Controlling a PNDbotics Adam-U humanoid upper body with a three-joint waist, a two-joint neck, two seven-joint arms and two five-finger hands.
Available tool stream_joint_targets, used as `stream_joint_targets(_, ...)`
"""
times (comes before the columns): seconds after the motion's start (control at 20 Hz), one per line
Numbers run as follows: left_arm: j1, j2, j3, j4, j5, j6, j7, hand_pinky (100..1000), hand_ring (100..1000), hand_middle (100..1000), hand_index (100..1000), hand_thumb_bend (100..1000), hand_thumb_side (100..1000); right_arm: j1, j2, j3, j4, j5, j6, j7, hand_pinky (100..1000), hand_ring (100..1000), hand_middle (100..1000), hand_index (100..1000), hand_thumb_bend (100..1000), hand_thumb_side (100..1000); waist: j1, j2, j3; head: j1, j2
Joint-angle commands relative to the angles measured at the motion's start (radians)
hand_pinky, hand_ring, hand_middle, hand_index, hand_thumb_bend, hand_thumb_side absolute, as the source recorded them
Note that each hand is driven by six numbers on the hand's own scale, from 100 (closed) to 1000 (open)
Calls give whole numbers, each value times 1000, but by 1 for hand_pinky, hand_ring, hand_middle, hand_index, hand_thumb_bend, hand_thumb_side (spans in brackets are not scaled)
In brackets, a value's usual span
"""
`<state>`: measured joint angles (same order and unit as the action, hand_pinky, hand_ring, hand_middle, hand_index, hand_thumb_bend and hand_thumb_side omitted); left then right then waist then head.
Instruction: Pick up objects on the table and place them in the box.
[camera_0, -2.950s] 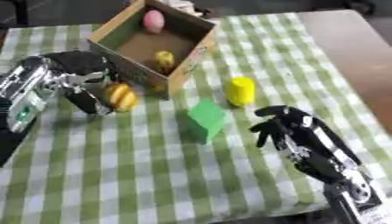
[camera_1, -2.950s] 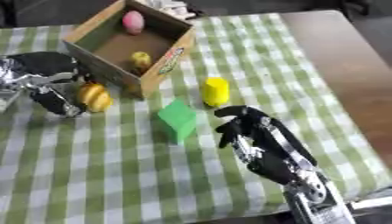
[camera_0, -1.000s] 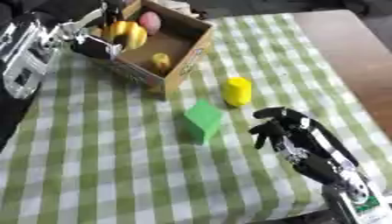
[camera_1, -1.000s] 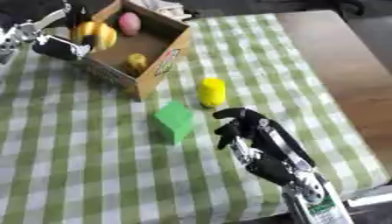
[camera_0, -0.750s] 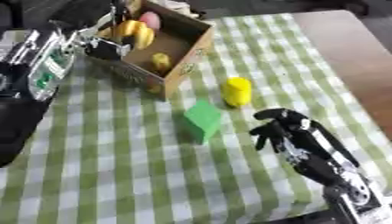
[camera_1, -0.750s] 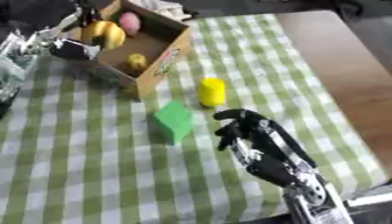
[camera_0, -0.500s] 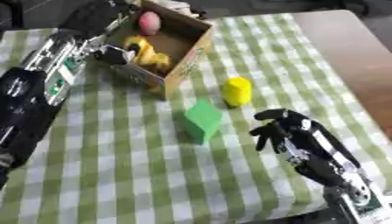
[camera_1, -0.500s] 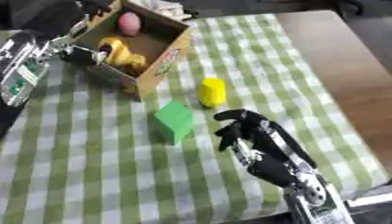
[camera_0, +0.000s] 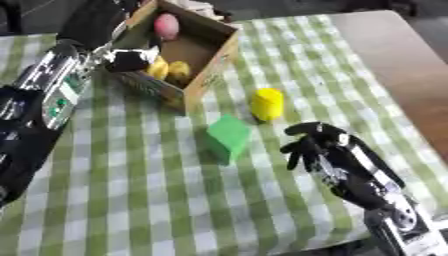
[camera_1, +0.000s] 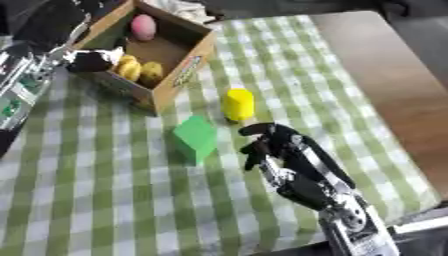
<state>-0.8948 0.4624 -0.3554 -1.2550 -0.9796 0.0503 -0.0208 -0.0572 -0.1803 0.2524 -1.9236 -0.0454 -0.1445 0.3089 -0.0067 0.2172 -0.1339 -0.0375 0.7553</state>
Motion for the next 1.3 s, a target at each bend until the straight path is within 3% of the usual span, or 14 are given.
stream_joint_targets(0.05, -3, 57, 2, -74, 46, 13, 15, 826, 839, 929, 1000, 209, 671, -7, -4, -9, -13, 7, -2, -10, 724, 476, 342, 765, 100, 520, 1, -15, 3, -8, -6)
stream_joint_targets(0.1, 5, 68, 4, -96, 64, 17, 20, 817, 832, 914, 989, 206, 633, -7, -5, -10, -13, 9, -2, -13, 724, 478, 362, 765, 100, 520, 1, -15, 5, -10, -7)
stream_joint_targets(0.15, 14, 79, 10, -121, 91, 22, 27, 796, 811, 874, 960, 151, 520, -6, -5, -11, -13, 10, -2, -15, 724, 480, 384, 765, 100, 521, 1, -14, 7, -12, -8)
stream_joint_targets(0.25, 40, 103, 25, -174, 176, 35, 42, 775, 788, 837, 936, 100, 453, -6, -6, -14, -13, 14, -2, -21, 724, 482, 405, 765, 100, 520, 2, -13, 10, -16, -9)
stream_joint_targets(0.45, 110, 157, 63, -300, 387, 52, 60, 746, 750, 767, 903, 100, 410, -6, -9, -21, -15, 22, -3, -31, 724, 484, 430, 766, 100, 516, 3, -11, 17, -24, -13)
stream_joint_targets(0.75, 271, 217, 142, -524, 695, 64, 77, 709, 695, 677, 857, 100, 436, -9, -48, -38, -36, 39, -9, -47, 725, 484, 460, 767, 100, 480, 2, -8, 31, -36, -20)
stream_joint_targets(1.05, 471, 160, 229, -707, 917, 105, 97, 694, 667, 637, 833, 100, 530, -17, -216, -70, -75, 86, -55, -77, 732, 487, 517, 783, 100, 372, -4, -7, 52, -42, -16)
stream_joint_targets(1.3, 594, 88, 266, -744, 985, 47, 96, 694, 664, 631, 829, 100, 526, -13, -370, -93, -76, 150, -101, -108, 742, 514, 610, 812, 100, 287, -6, -9, 74, -53, -9)
